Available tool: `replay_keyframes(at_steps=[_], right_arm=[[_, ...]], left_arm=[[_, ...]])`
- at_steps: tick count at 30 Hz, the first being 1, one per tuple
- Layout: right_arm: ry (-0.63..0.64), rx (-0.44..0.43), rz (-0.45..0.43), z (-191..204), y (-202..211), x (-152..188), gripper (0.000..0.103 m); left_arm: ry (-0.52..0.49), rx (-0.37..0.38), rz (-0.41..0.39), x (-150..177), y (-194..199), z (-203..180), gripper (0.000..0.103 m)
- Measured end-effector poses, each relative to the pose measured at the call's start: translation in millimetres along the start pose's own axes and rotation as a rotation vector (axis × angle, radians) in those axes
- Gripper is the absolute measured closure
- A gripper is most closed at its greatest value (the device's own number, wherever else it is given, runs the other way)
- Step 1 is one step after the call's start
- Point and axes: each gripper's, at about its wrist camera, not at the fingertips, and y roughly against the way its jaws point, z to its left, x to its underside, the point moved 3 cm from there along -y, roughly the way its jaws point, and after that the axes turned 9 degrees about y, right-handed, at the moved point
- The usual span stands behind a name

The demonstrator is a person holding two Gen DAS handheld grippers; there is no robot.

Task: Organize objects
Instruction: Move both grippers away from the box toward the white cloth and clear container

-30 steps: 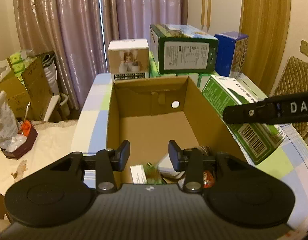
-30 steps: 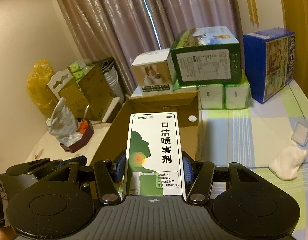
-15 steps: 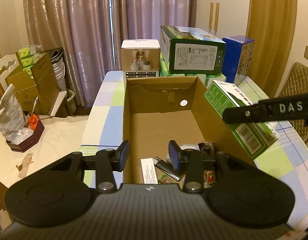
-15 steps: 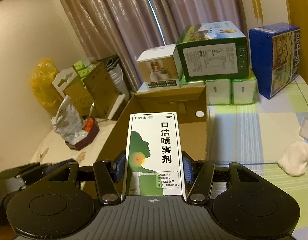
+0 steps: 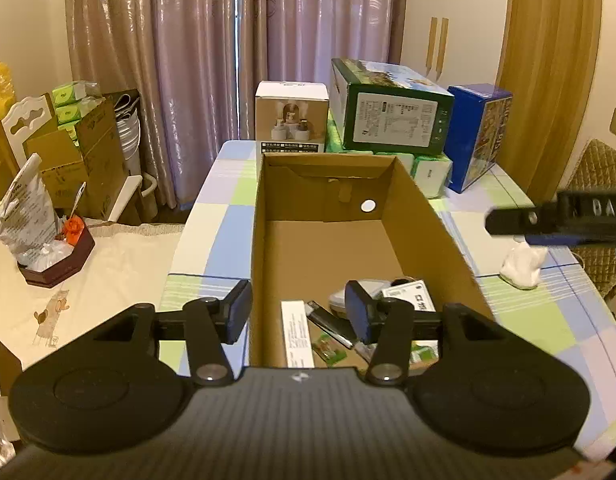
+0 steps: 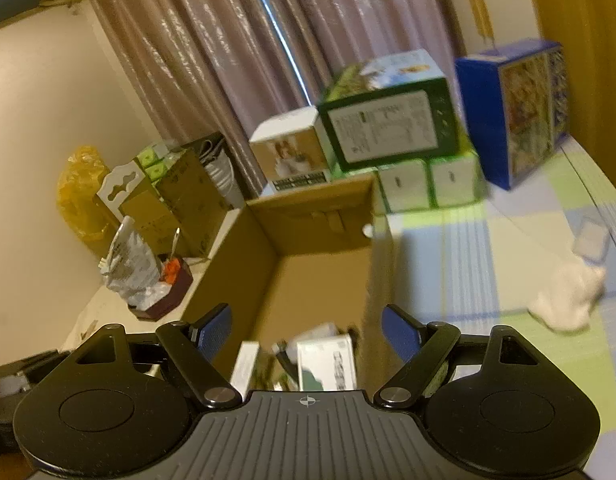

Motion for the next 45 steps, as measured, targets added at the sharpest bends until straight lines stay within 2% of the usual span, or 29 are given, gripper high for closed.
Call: replay_keyframes(at_steps=[4, 7, 9, 12, 21, 27, 37, 45], right_arm=[[-0.010, 0.014, 0.026, -5.7, 20.9, 22.3, 0.019], [0.007, 0.039, 0.022, -6.5, 39.4, 36.4, 0.016], [0.015, 0.054, 0.018, -8.6, 52.3, 44.5, 0.014], [0.006, 0.075, 0.010, -13.0, 70.7, 53.8, 0.012], [0.018, 0.122, -0.022, -28.0, 118.9, 70.7, 0.002], [0.007, 0.178, -0.035, -50.3, 146.8, 82.5, 0.002], [-0.093, 0.297, -0.051, -108.2, 195.5, 105.0, 0.002], [-0.146, 0.352, -0.071, -139.5, 219.4, 111.9, 0.002]], left_arm=[[0.019, 0.006, 0.004, 7.4, 15.6, -8.8, 0.047], [0.022, 0.015, 0.008, 12.9, 28.1, -18.8, 0.042], [0.025, 0.021, 0.008, 17.1, 37.3, -25.1, 0.034], [0.028, 0.024, 0.013, 24.0, 50.3, -34.7, 0.029], [0.014, 0.058, 0.001, 38.6, 76.1, -67.0, 0.013], [-0.007, 0.088, -0.015, 44.6, 84.0, -92.4, 0.002], [-0.061, 0.176, -0.013, 49.9, 79.3, -144.8, 0.002], [-0.105, 0.226, 0.011, 58.3, 67.3, -183.3, 0.002]])
